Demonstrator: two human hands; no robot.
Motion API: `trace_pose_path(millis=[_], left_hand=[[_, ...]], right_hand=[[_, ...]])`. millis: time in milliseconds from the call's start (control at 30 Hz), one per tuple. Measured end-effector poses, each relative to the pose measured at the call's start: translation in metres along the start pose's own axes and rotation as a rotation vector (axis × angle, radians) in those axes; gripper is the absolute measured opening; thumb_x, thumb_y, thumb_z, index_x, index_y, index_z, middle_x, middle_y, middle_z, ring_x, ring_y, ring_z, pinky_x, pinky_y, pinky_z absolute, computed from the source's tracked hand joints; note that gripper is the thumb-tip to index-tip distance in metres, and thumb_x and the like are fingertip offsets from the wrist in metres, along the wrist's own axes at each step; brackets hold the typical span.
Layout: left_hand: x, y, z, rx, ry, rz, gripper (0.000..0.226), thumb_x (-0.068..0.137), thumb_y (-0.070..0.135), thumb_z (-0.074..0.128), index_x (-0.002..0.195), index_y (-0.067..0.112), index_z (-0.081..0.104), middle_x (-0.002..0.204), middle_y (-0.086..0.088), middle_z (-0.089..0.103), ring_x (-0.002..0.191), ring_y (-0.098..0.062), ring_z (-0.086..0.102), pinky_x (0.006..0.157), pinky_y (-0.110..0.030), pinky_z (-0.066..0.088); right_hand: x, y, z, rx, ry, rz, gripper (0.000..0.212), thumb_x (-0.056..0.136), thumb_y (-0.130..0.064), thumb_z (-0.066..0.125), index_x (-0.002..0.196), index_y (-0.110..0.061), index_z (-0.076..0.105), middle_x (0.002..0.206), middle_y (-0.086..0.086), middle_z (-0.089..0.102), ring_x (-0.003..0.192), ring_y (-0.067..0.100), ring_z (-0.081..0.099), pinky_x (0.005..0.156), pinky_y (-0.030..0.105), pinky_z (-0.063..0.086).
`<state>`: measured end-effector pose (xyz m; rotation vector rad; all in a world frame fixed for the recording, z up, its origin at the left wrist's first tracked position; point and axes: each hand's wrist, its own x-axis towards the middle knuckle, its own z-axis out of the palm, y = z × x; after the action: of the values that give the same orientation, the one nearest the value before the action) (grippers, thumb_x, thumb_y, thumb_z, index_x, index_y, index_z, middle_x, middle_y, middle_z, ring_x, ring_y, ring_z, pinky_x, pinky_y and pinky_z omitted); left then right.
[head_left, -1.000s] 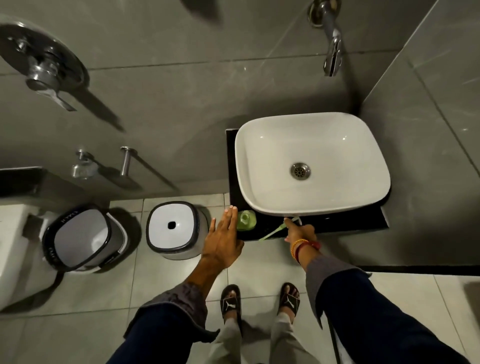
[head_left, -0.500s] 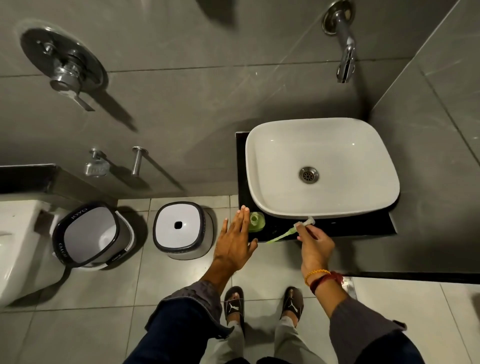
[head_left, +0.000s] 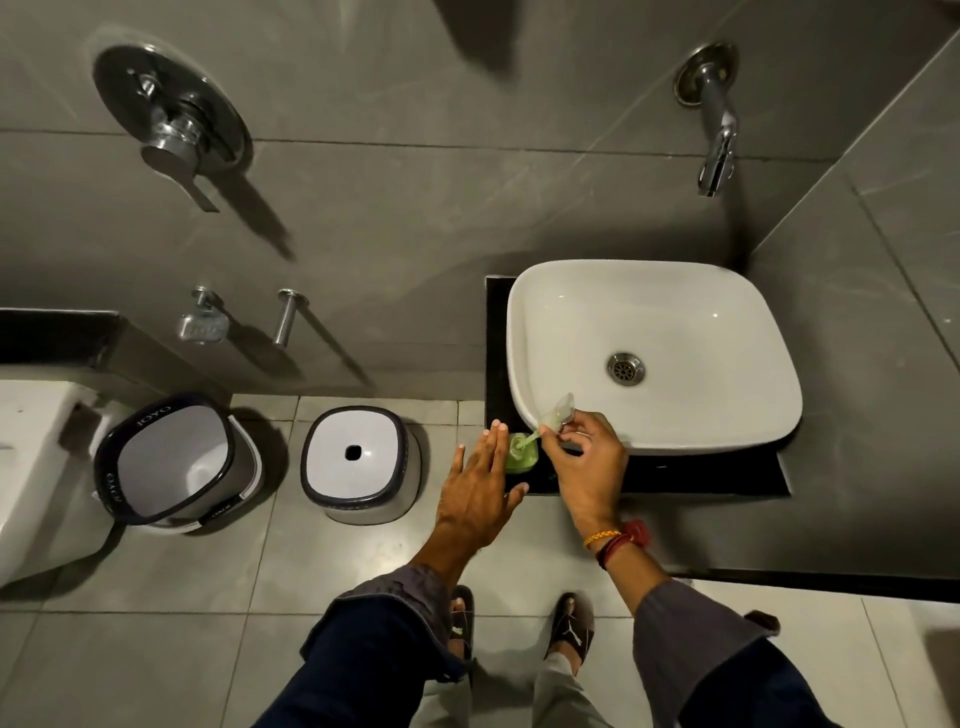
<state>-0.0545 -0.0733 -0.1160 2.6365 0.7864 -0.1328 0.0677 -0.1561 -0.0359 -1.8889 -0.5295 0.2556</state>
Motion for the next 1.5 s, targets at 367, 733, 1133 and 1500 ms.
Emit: trace_pose_path(millis=[367, 733, 1133, 1500], left_hand=[[0.002, -0.002, -0.001, 0.038, -0.051, -0.007, 0.079, 0.099, 0.061, 0.027, 0.155, 0.016, -0.005, 0.164, -0.006, -0.009, 0.150, -0.022, -0.005, 0.121, -0.053, 0.008], [0.002, 0.001, -0.003, 0.047, -0.035, -0.022, 0.080, 0.100, 0.057, 0.034, 0.155, 0.014, -0.005, 0.164, -0.007, -0.007, 0.150, -0.022, -0.003, 0.122, -0.049, 0.006], [0.002, 0.005, -0.004, 0.041, -0.033, -0.050, 0.083, 0.099, 0.055, 0.039, 0.155, 0.012, -0.005, 0.164, -0.009, -0.004, 0.150, -0.023, 0.000, 0.121, -0.050, 0.007], [0.001, 0.008, -0.002, 0.059, -0.040, -0.066, 0.085, 0.099, 0.056, 0.039, 0.154, 0.011, -0.007, 0.164, -0.010, -0.003, 0.150, -0.025, 0.001, 0.121, -0.052, 0.010]], right_hand=[[-0.008, 0.021, 0.038, -0.392, -0.236, -0.006, 0.022, 0.081, -0.019, 0.077, 0.098, -0.008, 0.068, 0.098, 0.007, 0.065, 0.082, 0.017, 0.062, 0.076, 0.031, 0.059], [-0.004, 0.002, 0.033, -0.585, -0.132, -0.134, 0.061, 0.074, -0.047, 0.077, 0.118, -0.015, 0.050, 0.114, 0.008, 0.055, 0.100, 0.021, 0.053, 0.072, 0.033, 0.056], [0.020, -0.004, 0.034, -0.881, -0.618, -0.326, 0.028, 0.090, -0.015, 0.062, 0.116, -0.005, 0.061, 0.117, 0.015, 0.062, 0.107, 0.030, 0.059, 0.088, 0.035, 0.050], [0.012, -0.001, 0.030, -0.872, -0.648, -0.356, 0.034, 0.089, -0.014, 0.066, 0.121, -0.005, 0.057, 0.120, 0.016, 0.060, 0.105, 0.030, 0.062, 0.090, 0.036, 0.053]])
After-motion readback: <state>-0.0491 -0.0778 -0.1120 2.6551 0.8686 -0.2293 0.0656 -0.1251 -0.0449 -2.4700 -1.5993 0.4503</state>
